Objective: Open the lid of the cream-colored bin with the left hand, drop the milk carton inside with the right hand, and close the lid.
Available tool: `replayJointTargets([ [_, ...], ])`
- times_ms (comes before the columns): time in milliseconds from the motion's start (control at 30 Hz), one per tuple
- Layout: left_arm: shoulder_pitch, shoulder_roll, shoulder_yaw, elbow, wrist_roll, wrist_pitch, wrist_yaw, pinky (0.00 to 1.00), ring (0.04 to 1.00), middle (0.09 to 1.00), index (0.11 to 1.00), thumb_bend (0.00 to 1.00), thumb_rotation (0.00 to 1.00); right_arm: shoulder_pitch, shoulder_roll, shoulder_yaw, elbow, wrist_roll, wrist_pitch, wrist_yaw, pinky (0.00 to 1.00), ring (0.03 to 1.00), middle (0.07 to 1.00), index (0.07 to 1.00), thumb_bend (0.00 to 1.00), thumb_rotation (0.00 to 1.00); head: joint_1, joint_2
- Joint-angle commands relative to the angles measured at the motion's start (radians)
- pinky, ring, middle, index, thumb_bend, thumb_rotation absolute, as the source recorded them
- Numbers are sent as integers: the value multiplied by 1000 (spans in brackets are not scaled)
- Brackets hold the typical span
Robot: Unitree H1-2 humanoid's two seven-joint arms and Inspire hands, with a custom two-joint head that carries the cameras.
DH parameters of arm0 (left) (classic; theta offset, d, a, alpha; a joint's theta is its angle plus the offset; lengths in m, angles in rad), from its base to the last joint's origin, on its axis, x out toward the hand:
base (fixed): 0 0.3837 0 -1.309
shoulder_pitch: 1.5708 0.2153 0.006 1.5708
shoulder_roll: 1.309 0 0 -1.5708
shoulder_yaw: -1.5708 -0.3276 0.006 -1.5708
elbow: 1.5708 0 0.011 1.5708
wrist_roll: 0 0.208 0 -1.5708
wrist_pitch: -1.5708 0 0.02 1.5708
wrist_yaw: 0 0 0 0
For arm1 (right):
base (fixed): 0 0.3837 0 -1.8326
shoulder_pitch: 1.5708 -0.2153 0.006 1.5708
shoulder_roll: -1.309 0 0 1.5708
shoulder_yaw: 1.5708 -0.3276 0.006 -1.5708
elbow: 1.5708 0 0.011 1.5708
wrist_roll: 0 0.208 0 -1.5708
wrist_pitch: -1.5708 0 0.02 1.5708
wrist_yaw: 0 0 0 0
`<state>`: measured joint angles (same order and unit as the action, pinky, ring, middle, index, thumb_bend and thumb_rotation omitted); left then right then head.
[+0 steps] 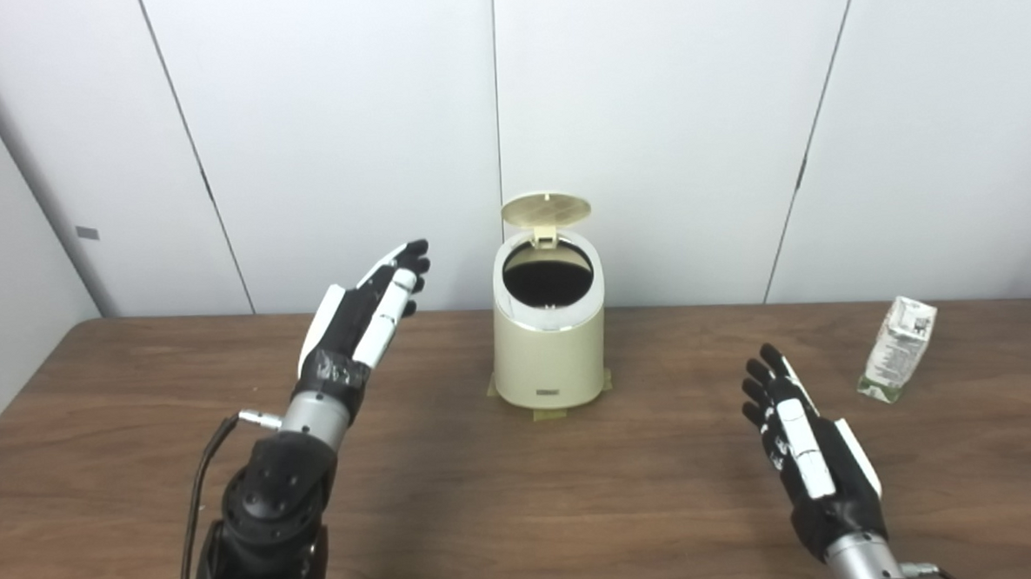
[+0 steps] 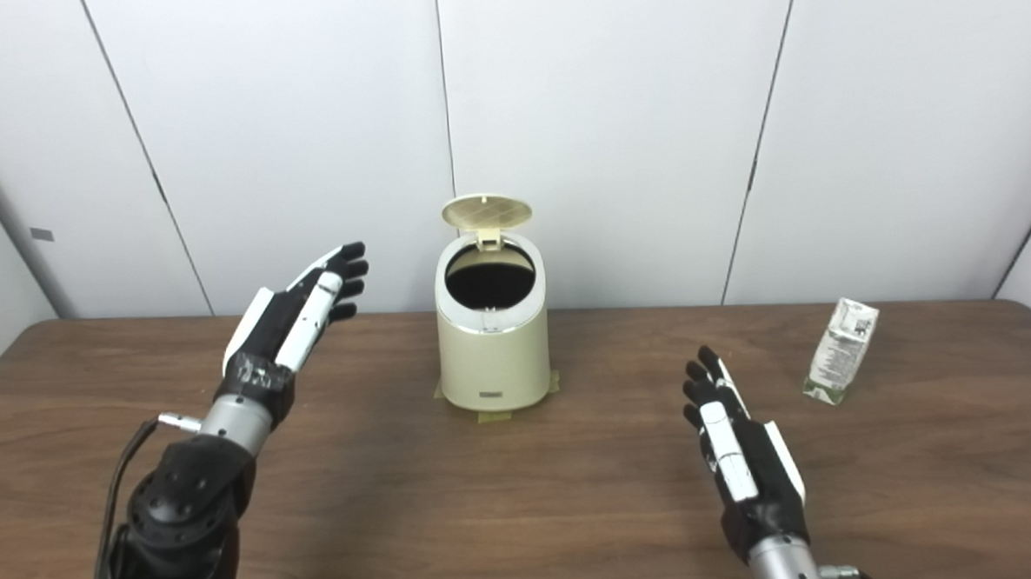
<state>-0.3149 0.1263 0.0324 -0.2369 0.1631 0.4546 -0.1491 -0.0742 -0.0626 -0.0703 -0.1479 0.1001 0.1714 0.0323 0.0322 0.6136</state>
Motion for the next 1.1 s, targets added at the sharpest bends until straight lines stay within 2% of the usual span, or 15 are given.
replayJointTargets([
  [0,-10,-14,5,-55,-6,-54,37,874,908,920,927,417,900,-31,-4,-9,-40,2,-40,-5,910,946,962,953,632,706,-14,6],
  [33,11,-22,7,-69,-9,-54,46,865,906,921,928,428,894,-33,2,-17,-48,2,-35,-17,896,939,958,947,620,667,-40,12],
  [67,29,-33,12,-79,-19,-55,55,868,907,927,936,427,893,-36,5,-24,-51,-6,-33,-29,863,910,947,929,618,540,-56,16],
  [100,39,-40,16,-87,-28,-55,60,876,908,929,940,416,881,-38,7,-27,-54,-12,-31,-37,829,889,935,915,648,458,-66,19],
  [200,78,-56,17,-103,-39,-66,72,890,911,936,950,401,878,-38,-1,-34,-66,-75,-24,-80,737,837,890,863,727,327,-105,27],
  [267,101,-60,20,-97,-64,-97,71,901,922,946,958,383,866,-33,-12,-46,-68,-105,-15,-102,715,829,881,855,733,276,-130,29],
  [433,135,-78,36,-80,-120,-136,79,911,929,949,962,413,796,-16,-49,-65,-74,-148,-50,-114,738,803,867,844,752,235,-204,33],
  [467,140,-81,39,-78,-125,-134,80,919,931,950,962,412,793,-9,-55,-67,-95,-161,-40,-118,759,801,856,839,757,250,-220,32],
  [567,150,-84,43,-71,-140,-131,82,935,936,950,955,402,786,10,-63,-91,-155,-169,13,-132,710,783,830,817,798,272,-277,40],
  [700,152,-89,46,-73,-159,-122,82,948,937,941,953,390,806,25,-88,-135,-206,-185,82,-138,718,761,810,821,779,276,-316,45],
  [767,149,-84,44,-72,-170,-123,75,962,946,949,968,369,819,30,-107,-161,-216,-183,92,-136,738,772,810,822,772,264,-339,47],
  [833,147,-75,40,-72,-175,-130,70,970,956,959,978,358,826,34,-124,-188,-221,-163,93,-128,801,801,828,829,758,243,-349,46],
  [933,147,-70,38,-74,-182,-133,68,973,959,963,977,370,820,29,-152,-219,-216,-146,96,-125,783,815,841,834,752,212,-370,44],
  [1067,145,-66,40,-77,-194,-119,67,985,969,968,980,370,826,12,-197,-236,-200,-173,125,-132,754,809,845,841,775,240,-393,40],
])
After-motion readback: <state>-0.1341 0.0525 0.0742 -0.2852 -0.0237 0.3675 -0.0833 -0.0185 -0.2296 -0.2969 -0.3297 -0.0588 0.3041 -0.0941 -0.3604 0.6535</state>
